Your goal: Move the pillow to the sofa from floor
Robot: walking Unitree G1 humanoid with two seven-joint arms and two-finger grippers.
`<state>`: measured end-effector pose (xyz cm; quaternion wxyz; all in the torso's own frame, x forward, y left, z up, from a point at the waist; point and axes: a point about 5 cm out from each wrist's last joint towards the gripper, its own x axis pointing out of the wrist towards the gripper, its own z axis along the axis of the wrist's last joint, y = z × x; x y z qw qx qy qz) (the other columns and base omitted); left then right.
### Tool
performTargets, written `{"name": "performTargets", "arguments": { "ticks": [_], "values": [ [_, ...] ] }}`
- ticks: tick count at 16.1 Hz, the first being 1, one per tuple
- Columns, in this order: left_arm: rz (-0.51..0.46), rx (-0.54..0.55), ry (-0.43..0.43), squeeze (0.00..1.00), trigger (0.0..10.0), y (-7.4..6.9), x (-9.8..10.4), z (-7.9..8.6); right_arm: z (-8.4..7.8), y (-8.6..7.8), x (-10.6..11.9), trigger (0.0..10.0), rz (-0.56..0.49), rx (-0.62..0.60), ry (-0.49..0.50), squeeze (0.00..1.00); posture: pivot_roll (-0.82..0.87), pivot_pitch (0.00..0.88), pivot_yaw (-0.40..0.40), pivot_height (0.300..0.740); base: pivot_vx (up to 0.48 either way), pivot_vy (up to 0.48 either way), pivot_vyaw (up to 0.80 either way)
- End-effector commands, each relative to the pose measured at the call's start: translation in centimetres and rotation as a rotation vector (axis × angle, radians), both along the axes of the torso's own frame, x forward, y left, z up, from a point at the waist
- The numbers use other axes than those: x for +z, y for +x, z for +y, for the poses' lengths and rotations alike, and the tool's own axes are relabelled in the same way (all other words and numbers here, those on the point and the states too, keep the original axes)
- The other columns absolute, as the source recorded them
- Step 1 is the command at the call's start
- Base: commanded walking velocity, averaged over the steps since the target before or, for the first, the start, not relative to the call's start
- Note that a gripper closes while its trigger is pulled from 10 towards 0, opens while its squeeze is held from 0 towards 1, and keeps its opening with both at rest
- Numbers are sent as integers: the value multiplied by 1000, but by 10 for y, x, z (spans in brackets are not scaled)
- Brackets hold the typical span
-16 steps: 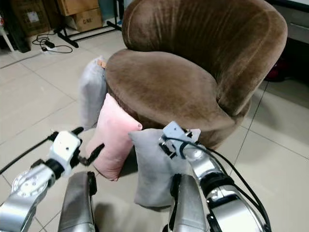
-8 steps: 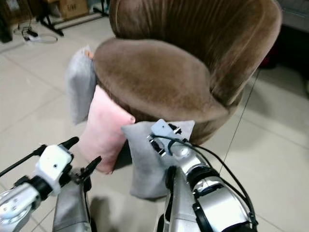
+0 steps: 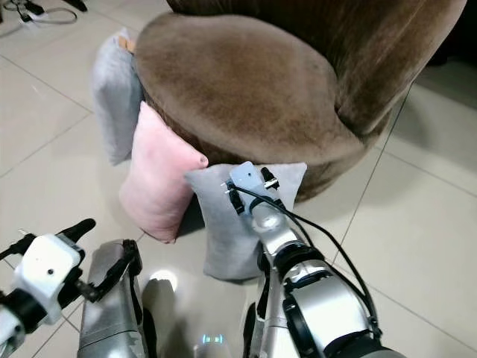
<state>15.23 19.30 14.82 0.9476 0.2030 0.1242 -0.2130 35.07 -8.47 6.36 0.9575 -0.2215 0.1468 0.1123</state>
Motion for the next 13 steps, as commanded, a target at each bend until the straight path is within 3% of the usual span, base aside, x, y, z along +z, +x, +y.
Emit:
{"name": "performTargets", "arguments": {
  "ticks": [1,3,4,13],
  "values": [
    [12,-14,-2,0,10000,-5,3,-1,-2,-1,-4,10000,28,-35,-15,0,87,257,-52,460,0,0,0],
    [30,-12,-4,0,10000,-12,4,-2,10,-10,-15,9490,118,-3,-12,0,82,245,-52,460,0,0,0],
    [44,-12,-6,0,10000,-14,4,-2,15,-13,-19,0,161,8,11,0,82,253,-49,460,0,0,0],
    [126,-68,-25,0,10000,-21,-2,-7,11,-9,-15,0,169,-40,59,0,92,241,-52,460,0,0,0]
  ]
}}
